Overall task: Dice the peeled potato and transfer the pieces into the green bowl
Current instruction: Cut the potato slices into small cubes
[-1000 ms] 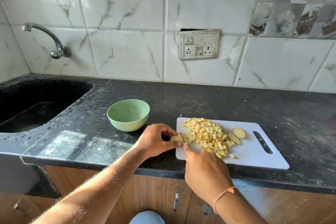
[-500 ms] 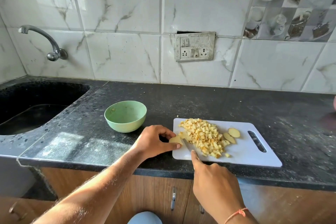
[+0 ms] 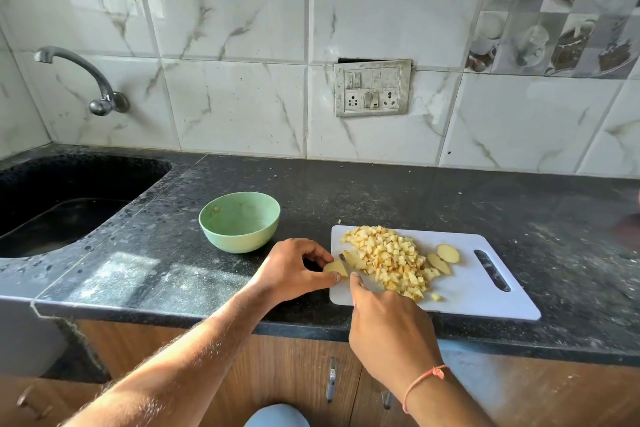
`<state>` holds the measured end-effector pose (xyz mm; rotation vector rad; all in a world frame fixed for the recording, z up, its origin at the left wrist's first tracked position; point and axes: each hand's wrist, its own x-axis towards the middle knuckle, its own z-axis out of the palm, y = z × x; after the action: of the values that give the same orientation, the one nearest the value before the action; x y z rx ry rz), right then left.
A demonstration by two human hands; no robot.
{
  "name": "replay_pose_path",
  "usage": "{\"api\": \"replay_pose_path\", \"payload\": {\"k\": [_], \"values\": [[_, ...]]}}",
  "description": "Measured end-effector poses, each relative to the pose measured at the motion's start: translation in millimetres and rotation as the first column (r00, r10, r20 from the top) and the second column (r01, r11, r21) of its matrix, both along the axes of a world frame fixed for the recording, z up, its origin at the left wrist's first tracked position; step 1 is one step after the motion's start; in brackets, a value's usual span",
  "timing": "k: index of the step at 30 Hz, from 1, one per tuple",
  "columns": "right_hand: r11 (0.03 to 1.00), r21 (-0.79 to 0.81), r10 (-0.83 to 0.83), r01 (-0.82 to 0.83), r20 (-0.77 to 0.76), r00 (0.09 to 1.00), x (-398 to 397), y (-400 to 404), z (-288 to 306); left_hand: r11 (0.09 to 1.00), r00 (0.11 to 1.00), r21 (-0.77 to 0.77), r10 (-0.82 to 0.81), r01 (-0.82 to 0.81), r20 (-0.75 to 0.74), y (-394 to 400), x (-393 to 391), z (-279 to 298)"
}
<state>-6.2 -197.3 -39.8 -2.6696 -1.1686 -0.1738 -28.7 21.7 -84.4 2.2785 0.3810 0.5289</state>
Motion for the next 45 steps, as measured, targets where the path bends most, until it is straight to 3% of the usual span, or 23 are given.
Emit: {"api": "replay_pose_path", "payload": {"k": [7,15,23,35,45], "values": [[0.999,-0.036,0.013,-0.015,-0.041,0.999,12,21,4,1.000,1.000,0.003,0.005,-0.005,-0.026,2,0,-1],[0.995,-0.060,0.072,-0.074,-0.028,0.997,-4,-17,-5,1.000,0.999,0.005,0.007,-0.007,-0.033,1,1,1],[0.989,-0.148,-0.021,0.025,0.028,0.999,-4,-35,-3,1.000,0.999,0.001,0.011,-0.011,-0.038,-1,0,2],[1.000,0.027,0.009,-0.009,-0.002,1.000,-7,-15,4,0.999,0.999,0.041,-0.008,0.009,-0.036,1,-2,3],[0.999,-0.044,0.021,-0.019,0.030,0.999,4,18,3,0.999,0.999,0.016,-0.029,0.030,-0.027,6,1,0]]}}
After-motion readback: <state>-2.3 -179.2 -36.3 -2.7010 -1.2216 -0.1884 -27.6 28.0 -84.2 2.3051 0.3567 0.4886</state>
